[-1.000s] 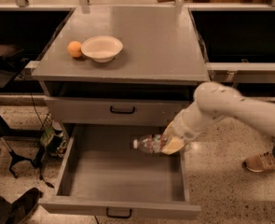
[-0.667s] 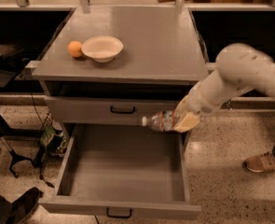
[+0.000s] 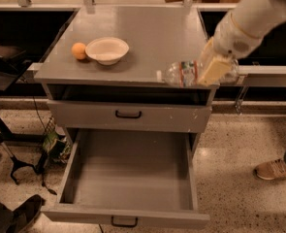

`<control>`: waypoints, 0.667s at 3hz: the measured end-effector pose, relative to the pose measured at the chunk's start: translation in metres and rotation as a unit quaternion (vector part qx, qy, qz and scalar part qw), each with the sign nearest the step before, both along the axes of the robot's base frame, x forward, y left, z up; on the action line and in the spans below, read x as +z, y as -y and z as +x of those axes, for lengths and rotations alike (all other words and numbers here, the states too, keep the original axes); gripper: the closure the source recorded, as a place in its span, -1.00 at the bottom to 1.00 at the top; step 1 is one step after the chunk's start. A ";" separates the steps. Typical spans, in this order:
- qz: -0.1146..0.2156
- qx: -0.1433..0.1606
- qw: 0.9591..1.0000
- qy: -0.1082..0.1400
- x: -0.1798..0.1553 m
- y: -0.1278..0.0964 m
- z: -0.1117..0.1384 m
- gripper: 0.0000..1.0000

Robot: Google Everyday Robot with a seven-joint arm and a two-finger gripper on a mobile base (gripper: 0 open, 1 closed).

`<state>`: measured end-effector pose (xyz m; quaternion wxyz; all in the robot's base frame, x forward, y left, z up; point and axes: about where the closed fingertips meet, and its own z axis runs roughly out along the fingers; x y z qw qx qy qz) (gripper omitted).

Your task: Pick water bottle from middle drawer and place on counter

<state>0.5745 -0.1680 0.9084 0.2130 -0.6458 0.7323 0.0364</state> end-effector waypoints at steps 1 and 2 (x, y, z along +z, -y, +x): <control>-0.005 -0.015 1.000 0.011 0.043 -0.020 0.028 1.00; 0.016 -0.043 0.999 0.015 0.055 -0.052 0.056 1.00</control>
Offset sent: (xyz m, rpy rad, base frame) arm 0.0933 0.0908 0.0738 0.0934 -0.0543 -0.1746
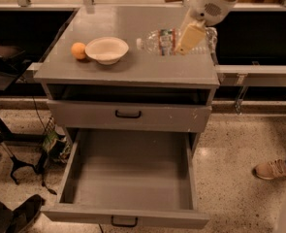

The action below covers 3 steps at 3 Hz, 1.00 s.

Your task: Pick water bottle from middle drawer and place on counter

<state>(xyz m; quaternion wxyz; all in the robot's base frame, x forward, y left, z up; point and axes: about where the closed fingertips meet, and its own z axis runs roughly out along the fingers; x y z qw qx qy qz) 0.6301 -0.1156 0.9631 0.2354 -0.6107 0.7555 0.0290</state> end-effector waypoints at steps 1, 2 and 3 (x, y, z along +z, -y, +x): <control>0.027 -0.045 0.999 -0.005 -0.014 -0.024 0.022 1.00; 0.050 -0.100 0.994 -0.008 -0.040 -0.031 0.034 1.00; 0.063 -0.137 0.989 0.003 -0.063 -0.034 0.047 1.00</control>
Offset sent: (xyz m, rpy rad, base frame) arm 0.0489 0.0347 -0.0765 0.1609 0.0178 -0.3478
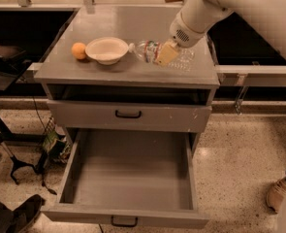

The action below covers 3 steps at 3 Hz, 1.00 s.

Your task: Pick water bottle from middle drawer and place on counter

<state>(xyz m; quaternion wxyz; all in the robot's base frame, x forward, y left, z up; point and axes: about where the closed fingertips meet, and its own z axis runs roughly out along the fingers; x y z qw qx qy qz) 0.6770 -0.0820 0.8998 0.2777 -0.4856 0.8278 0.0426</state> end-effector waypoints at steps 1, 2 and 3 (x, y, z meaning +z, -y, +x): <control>0.004 -0.029 0.999 0.019 -0.011 -0.014 0.017 1.00; -0.019 -0.044 0.998 0.031 -0.025 -0.041 0.033 0.61; -0.039 -0.051 0.997 0.033 -0.042 -0.056 0.042 0.15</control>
Offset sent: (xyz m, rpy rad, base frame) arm 0.0532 0.0745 -0.0364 -0.0992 -0.1009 -0.1215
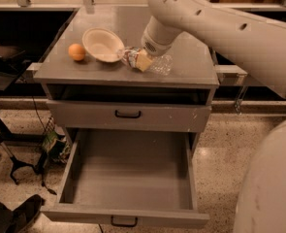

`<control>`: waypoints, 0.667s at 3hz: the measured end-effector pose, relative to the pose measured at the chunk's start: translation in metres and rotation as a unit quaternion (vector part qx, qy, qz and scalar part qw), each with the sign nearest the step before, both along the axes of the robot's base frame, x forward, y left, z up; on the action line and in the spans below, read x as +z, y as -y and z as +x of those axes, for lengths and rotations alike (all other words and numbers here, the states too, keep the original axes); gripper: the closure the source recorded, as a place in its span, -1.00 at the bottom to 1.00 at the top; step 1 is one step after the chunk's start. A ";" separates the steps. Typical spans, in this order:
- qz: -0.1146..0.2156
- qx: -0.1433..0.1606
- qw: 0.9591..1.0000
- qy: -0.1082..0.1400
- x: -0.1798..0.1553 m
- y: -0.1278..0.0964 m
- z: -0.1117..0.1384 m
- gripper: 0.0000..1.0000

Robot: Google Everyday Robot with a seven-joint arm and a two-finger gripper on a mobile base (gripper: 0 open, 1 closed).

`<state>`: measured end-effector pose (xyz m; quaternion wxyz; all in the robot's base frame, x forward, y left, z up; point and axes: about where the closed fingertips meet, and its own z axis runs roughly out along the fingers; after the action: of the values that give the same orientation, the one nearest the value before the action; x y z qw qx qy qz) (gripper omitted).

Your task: Pick water bottle from middle drawer and place on counter

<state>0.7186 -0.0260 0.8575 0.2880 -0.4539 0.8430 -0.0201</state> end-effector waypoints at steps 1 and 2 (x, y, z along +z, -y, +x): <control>-0.012 -0.008 1.000 -0.001 -0.013 -0.002 0.003 -0.32; -0.009 -0.023 1.000 -0.002 -0.018 0.007 0.003 -0.78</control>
Offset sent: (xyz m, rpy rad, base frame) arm 0.0029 -0.0191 -0.0203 -0.0101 0.0009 -0.0834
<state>0.7213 -0.0331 0.8395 0.2813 -0.4372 0.8536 -0.0337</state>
